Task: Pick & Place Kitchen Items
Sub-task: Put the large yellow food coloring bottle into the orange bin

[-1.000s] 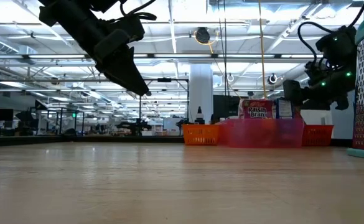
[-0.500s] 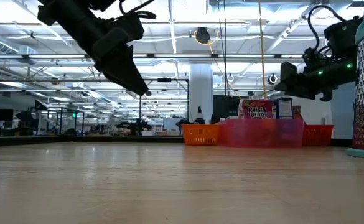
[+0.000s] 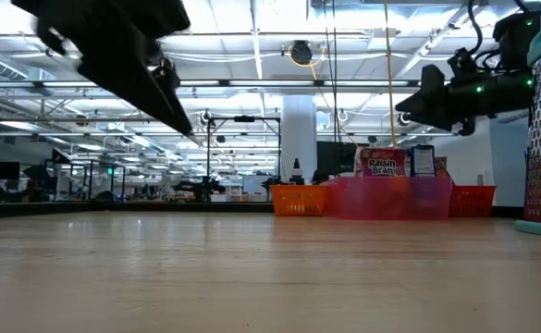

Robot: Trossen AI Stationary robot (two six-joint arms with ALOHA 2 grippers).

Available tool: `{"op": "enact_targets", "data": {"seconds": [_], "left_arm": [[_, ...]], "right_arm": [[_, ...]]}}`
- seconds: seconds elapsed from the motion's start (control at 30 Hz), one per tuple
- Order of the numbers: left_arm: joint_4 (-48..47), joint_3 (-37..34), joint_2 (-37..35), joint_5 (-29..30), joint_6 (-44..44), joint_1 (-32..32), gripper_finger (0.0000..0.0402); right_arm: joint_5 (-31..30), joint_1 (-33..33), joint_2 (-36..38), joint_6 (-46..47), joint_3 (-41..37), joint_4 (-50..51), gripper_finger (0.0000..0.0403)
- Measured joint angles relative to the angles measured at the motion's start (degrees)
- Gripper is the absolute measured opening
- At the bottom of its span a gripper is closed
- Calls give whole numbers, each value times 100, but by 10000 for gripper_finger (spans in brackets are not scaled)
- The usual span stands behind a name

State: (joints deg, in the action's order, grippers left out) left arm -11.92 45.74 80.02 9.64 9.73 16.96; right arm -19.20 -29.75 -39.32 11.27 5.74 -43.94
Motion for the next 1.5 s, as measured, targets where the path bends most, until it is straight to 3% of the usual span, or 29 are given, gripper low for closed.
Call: {"op": "enact_targets", "data": {"seconds": [0.27,0.6,0.77,1.17,1.5], "left_arm": [[178,3,-112,-551,810,808,273],[880,-2,-132,-600,1714,2220,273],[1305,0,-134,-147,1884,2908,273],[1295,0,-59,1784,2790,4217,273],[1632,-4,639,2149,3693,4544,273]], "right_arm": [[2,448,93,0,11,-420,210],[0,964,90,-2,22,-584,210],[-5,1104,90,0,22,-584,210],[-13,1265,90,2,28,-580,210],[-31,1263,88,2,31,-600,210]]}}
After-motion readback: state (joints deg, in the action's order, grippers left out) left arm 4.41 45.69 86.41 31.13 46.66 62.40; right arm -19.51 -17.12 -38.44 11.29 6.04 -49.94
